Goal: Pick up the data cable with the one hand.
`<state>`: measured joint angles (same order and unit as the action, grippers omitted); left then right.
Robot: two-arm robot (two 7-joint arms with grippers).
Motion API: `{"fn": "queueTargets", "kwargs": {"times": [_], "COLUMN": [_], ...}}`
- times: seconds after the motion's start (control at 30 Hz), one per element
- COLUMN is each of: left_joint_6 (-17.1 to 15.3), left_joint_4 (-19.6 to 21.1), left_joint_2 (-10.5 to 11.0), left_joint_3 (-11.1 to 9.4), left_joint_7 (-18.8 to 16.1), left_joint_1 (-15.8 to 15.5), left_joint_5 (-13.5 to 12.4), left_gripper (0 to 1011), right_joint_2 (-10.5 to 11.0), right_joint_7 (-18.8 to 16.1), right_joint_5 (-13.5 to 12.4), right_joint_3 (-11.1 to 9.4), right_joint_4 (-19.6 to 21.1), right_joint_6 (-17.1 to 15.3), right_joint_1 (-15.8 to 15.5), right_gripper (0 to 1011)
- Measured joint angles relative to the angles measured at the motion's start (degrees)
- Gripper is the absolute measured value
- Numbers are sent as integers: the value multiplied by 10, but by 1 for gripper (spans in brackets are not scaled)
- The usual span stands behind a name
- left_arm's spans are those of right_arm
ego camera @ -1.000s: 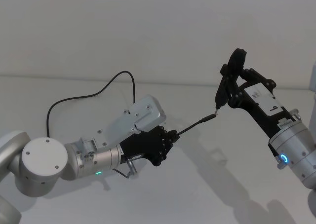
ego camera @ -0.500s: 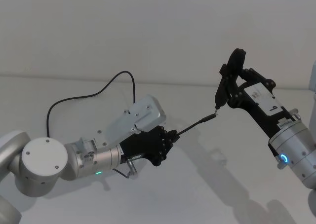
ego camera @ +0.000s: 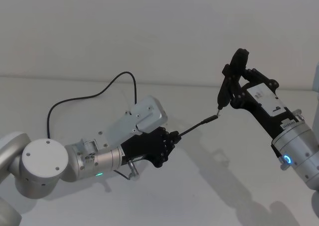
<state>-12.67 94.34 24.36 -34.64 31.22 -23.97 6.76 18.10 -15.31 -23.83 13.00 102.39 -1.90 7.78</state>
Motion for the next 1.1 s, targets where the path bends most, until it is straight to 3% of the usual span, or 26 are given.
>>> {"fn": "queueTargets", "kwargs": {"times": [1.1], "left_joint_6": [0], "left_joint_4": [0], "left_joint_2": [0], "left_joint_3": [0], "left_joint_7": [0], "left_joint_1": [0], "left_joint_5": [0], "left_gripper": [47], "right_joint_2": [4], "right_joint_7": [-5], "right_joint_5": [-12], "right_joint_3": [-1], "right_joint_4": [-14], "right_joint_6": [12], "right_joint_1": [4], "right_gripper": [268]}}
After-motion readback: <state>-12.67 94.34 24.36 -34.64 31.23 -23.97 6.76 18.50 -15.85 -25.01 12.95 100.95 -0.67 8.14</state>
